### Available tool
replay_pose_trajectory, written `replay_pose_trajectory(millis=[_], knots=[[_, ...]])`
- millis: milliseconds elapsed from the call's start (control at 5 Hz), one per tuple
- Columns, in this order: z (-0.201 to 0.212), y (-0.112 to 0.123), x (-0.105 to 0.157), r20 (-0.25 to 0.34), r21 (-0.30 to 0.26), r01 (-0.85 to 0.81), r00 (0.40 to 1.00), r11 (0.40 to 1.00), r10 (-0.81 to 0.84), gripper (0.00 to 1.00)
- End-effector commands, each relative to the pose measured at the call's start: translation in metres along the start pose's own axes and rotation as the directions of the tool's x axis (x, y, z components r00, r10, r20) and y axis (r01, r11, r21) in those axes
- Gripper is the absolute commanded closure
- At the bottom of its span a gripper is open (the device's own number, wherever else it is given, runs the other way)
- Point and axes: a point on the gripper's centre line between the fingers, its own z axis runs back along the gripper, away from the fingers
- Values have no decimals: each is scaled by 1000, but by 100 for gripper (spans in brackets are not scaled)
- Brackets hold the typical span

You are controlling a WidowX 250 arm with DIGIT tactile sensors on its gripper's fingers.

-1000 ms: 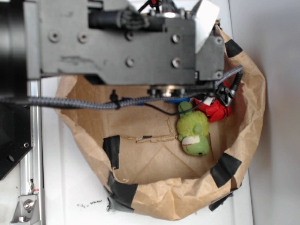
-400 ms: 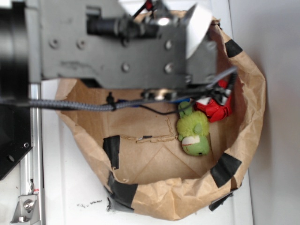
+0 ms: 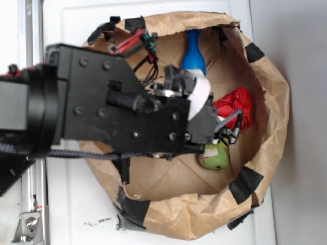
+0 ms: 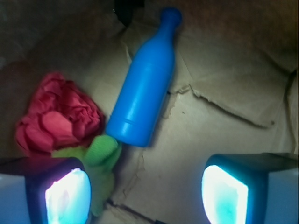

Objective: Grab the blue bottle.

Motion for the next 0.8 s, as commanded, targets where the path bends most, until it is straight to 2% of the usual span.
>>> replay_pose_trajectory(millis=[0, 200, 400, 600], knots=[[0, 16, 41, 11, -23, -112, 994, 993, 112, 0], [-6, 12, 46, 40, -30, -127, 991, 991, 129, 0], [-20, 11, 52, 64, -10, -149, 987, 989, 149, 0], [-28, 8, 61, 53, -19, -160, 986, 987, 161, 0]])
